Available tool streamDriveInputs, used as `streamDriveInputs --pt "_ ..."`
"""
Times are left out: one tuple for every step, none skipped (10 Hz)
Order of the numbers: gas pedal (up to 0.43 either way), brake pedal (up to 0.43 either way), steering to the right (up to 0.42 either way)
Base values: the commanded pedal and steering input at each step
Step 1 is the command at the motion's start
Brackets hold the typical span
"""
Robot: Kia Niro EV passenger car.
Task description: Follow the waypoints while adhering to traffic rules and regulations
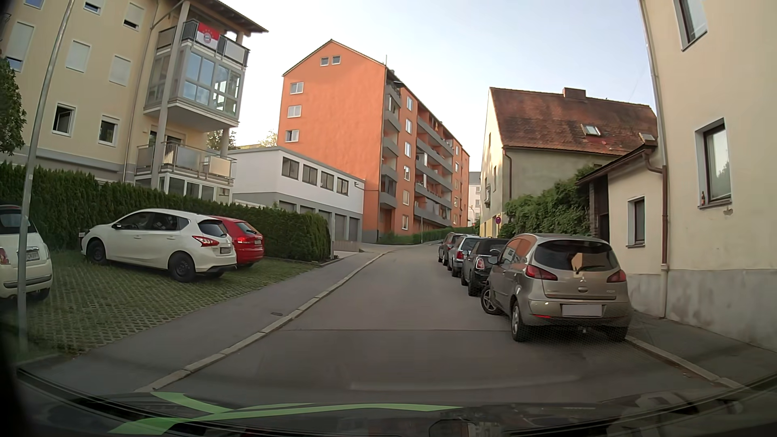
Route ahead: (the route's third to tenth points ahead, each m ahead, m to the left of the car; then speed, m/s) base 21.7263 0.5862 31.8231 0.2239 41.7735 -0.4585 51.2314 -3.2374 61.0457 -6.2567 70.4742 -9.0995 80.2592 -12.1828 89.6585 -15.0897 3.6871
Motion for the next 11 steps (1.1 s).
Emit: streamDriveInputs --pt "0.087 0.0 -0.17" --pt "0.087 0.0 -0.165" --pt "0.087 0.0 -0.149" --pt "0.087 0.0 -0.13" --pt "0.087 0.0 -0.108" --pt "0.087 0.0 -0.079" --pt "0.087 0.0 -0.037" --pt "0.087 0.0 -0.004" --pt "0.087 0.0 0.022" --pt "0.087 0.0 0.031" --pt "0.087 0.0 0.031"
